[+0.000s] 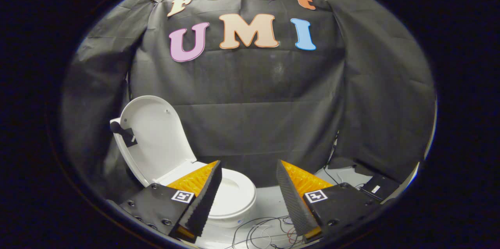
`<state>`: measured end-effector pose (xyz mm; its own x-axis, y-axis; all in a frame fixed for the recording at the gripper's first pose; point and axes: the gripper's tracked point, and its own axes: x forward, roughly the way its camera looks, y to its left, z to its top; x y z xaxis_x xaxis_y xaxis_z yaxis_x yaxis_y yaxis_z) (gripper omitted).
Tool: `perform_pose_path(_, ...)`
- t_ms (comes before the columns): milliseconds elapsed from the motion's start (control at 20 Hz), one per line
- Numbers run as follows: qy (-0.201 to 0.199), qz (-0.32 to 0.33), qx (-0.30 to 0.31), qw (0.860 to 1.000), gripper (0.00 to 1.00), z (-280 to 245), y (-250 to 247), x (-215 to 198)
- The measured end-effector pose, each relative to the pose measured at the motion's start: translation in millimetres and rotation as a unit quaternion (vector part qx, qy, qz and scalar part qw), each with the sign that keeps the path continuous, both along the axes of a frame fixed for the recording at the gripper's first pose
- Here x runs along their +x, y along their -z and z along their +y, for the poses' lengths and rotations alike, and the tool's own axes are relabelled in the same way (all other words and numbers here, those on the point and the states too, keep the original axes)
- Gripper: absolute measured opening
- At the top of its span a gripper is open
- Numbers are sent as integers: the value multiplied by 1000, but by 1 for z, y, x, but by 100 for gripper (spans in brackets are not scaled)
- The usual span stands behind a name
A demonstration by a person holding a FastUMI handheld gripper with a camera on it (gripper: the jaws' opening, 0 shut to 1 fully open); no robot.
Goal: Open the toilet lid.
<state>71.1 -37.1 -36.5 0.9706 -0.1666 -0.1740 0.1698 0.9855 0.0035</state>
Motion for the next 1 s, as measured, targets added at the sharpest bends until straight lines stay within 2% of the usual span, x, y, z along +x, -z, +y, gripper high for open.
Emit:
perform_pose_path(150, -15, 2, -3, 1000, 87, 7, 1, 2)
perform_pose_path(450, -75, 15, 2, 997, 86, 35, 10, -11)
perform_pose_path(550, -79, 39, 0, 996, 86, 38, 21, -22)
perform_pose_path(1000, -83, -2, -7, 996, 86, 39, -1, -35)
